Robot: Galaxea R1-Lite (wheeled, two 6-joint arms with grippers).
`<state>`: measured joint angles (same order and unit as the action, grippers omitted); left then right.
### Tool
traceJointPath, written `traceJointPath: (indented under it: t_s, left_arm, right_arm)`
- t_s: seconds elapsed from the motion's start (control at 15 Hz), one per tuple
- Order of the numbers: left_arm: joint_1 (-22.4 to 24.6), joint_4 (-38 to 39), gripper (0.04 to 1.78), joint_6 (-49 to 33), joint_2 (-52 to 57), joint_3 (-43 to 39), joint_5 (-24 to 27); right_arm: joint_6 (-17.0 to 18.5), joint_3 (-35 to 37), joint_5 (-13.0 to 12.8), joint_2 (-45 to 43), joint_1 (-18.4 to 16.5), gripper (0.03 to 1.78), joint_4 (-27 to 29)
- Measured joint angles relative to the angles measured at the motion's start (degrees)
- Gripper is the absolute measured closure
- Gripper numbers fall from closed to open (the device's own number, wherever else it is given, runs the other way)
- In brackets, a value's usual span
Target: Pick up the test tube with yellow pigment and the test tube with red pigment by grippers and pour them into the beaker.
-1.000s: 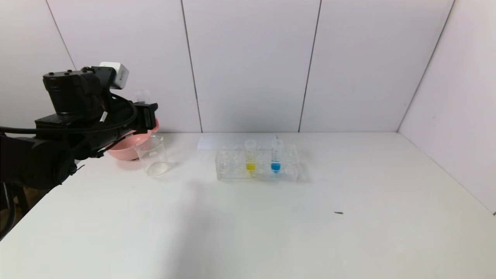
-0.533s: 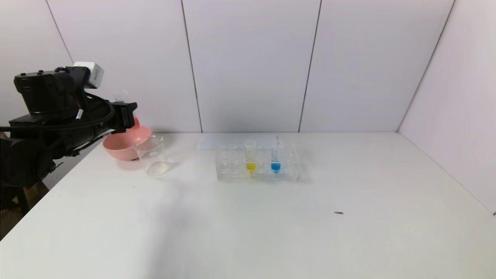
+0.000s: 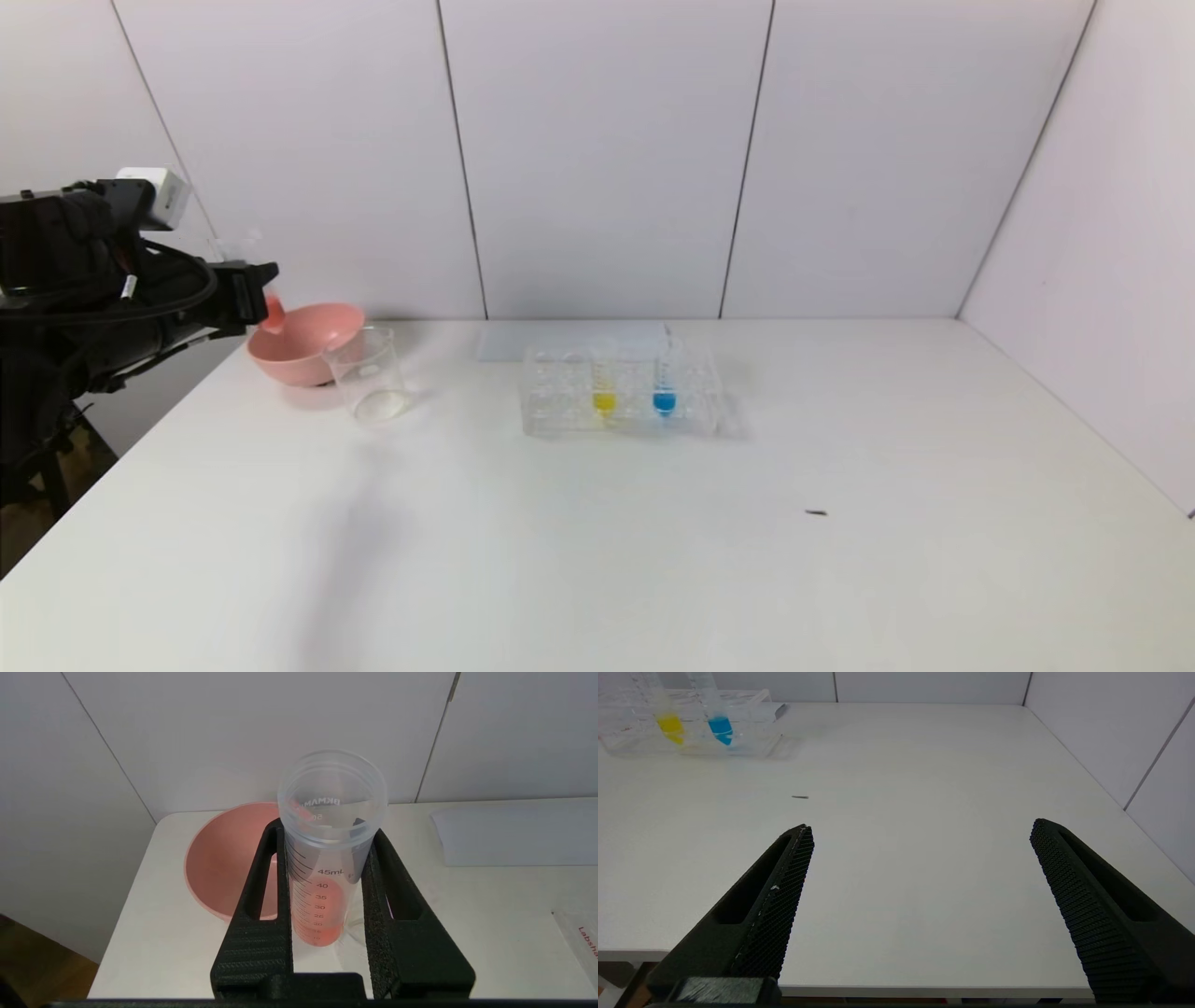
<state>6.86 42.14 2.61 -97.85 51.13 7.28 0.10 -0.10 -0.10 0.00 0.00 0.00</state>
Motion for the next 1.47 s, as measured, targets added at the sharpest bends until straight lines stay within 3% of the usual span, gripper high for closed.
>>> traceJointPath:
  t_s: [0.4,1.47]
  left_arm:
    - [4.35,0.55,1.37,0.28,-0.41,-2.43,3.57]
    - [4.55,4.72,1.37,0.55,-4.55,-3.39,3.72]
  right_arm:
    - [0.0,0.0,0.0,0.0,0.0,0.11,0.0]
    - [0.0,0.0,0.02,0.0,0.0,0.11,0.0]
